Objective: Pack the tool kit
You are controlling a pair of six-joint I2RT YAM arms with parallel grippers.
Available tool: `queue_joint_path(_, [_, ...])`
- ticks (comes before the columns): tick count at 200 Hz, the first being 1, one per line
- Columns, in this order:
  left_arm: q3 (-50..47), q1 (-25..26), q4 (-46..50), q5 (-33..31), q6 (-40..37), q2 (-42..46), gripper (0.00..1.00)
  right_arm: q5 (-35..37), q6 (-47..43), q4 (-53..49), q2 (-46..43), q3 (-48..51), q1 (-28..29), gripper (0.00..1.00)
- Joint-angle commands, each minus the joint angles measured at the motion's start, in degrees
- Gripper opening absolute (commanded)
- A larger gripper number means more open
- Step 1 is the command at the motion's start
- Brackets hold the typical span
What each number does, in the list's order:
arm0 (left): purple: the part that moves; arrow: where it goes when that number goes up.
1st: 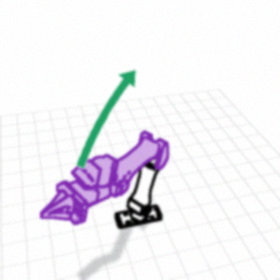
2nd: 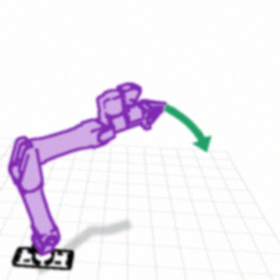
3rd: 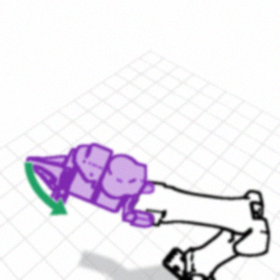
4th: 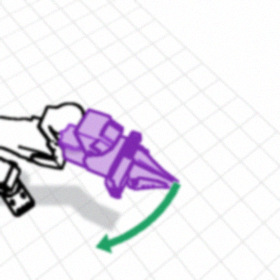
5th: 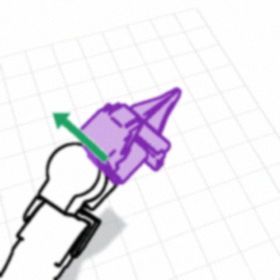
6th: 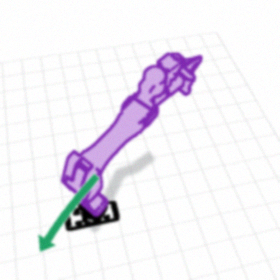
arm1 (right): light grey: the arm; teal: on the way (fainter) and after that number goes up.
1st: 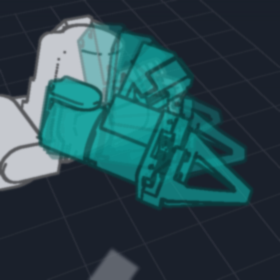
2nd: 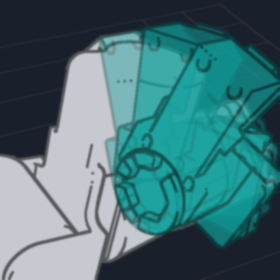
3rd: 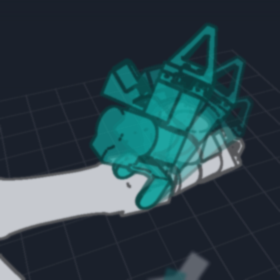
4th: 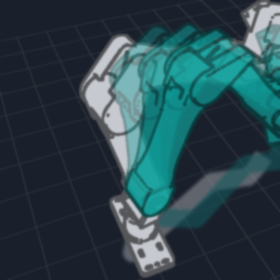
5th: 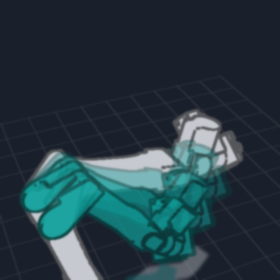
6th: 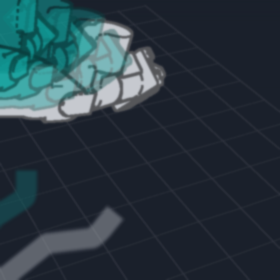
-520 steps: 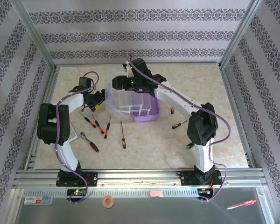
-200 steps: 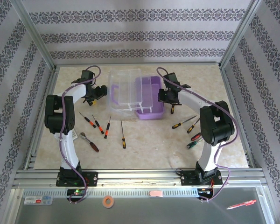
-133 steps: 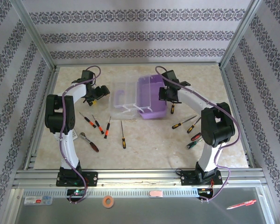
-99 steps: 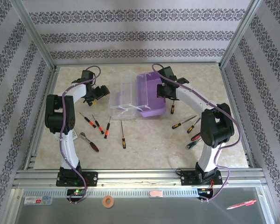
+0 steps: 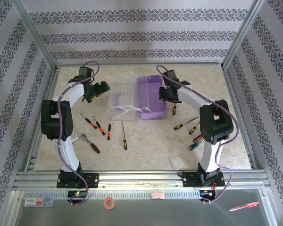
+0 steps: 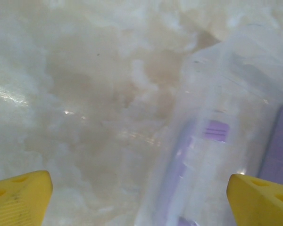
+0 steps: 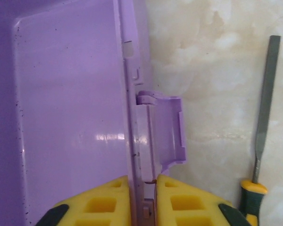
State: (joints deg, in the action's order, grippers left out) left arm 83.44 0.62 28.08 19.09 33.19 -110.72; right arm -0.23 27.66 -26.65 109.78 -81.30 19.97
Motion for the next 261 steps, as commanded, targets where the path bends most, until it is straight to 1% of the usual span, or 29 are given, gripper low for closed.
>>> queue_joint_path(1, [0.23, -0.45, 2.71, 2.08, -0.84, 3.93, 0.96, -3.28, 1.9, 4.81, 0.36, 1.43, -0.78, 0.22])
queue_joint_path(12, [-0.34, -0.45, 2.71, 2.8, -1.01, 5.24, 0.96, -2.24, 2.51, 5.48, -0.28, 2.92, -1.17, 0.21])
queue_joint_path(26, [-1.66, -0.45, 2.19, 3.85, -0.76, 6.8, 0.96, -2.02, 4.15, 7.37, -0.69, 5.23, -2.3, 0.14])
queue_joint_path(34, [-2.26, -0.41, 1.9, 4.2, -0.71, 7.53, 0.96, -1.57, 4.92, 8.96, -0.95, 6.52, -2.92, 0.12])
queue_joint_path(47, [-2.75, -0.39, 1.85, 4.35, -0.84, 8.19, 0.96, -2.22, 5.86, 10.29, -0.76, 7.29, -3.78, 0.12])
queue_joint_path(68, [-2.34, -0.44, 2.88, 4.62, -1.35, 8.44, 0.96, -2.58, 5.96, 10.11, 0.15, 5.93, -4.04, 0.12])
queue_joint_path(87, [-1.88, -0.43, 3.56, 5.08, -1.33, 8.84, 0.96, -0.96, 5.02, 9.07, 0.38, 3.95, -4.01, 0.12])
queue_joint_path(105, [-1.41, -0.45, 4.11, 5.43, -1.4, 9.73, 0.97, -1.06, 3.79, 7.35, 1.63, 0.73, -4.4, 0.12])
queue_joint_path(115, [-1.1, -0.45, 4.93, 5.51, -1.67, 10.27, 0.97, -2.01, 2.84, 7.06, 2.29, -0.71, -4.66, 0.14])
queue_joint_path(129, [-1.29, -0.45, 6.0, 5.1, -2.19, 11.73, 0.97, -2.73, 1.62, 5.43, 2.81, -2.55, -4.67, 0.21])
queue_joint_path(150, [-3.92, -0.45, 6.35, 3.95, -1.8, 15.93, 0.98, -3.62, 0.87, 4.2, 2.1, -3.44, -4.67, 0.36])
queue_joint_path(168, [-6.47, -0.45, 8.36, 0.7, -0.91, 20.32, 1.0, -3.64, 0.03, 2.9, 0.21, -3.8, -4.84, 0.43])
queue_joint_path(189, [-11.16, -0.46, 10.4, -4.4, 1.57, 26.24, 0.99, -4.02, -0.68, 1.8, -3.24, -3.08, -5.29, 0.48])
queue_joint_path(210, [-18.22, -0.45, 11.46, -7.32, 5.08, 33.08, 0.96, -4.28, -1.32, 2.08, -9.1, 0.58, -5.14, 0.5])
queue_joint_path(223, [-23.08, -0.45, 12.02, -8.8, 5.77, 38.18, 0.95, -3.88, -1.95, 2.27, -13.92, 4.09, -4.68, 0.52])
queue_joint_path(230, [-25.58, -0.45, 12.99, -10.22, 6.45, 40.7, 0.94, -3.2, -2.06, 2.5, -16.76, 6.42, -4.19, 0.53])
queue_joint_path(245, [-30.87, -0.4, 14.17, -11.06, 6.76, 46.58, 0.92, -2.5, -2.28, 3.68, -22.77, 12.22, -2.63, 0.55])
queue_joint_path(261, [-35.68, -0.36, 16.22, -12.24, 8.06, 50.21, 0.92, -1.51, -2.21, 5.1, -28.35, 19.12, -0.09, 0.59])
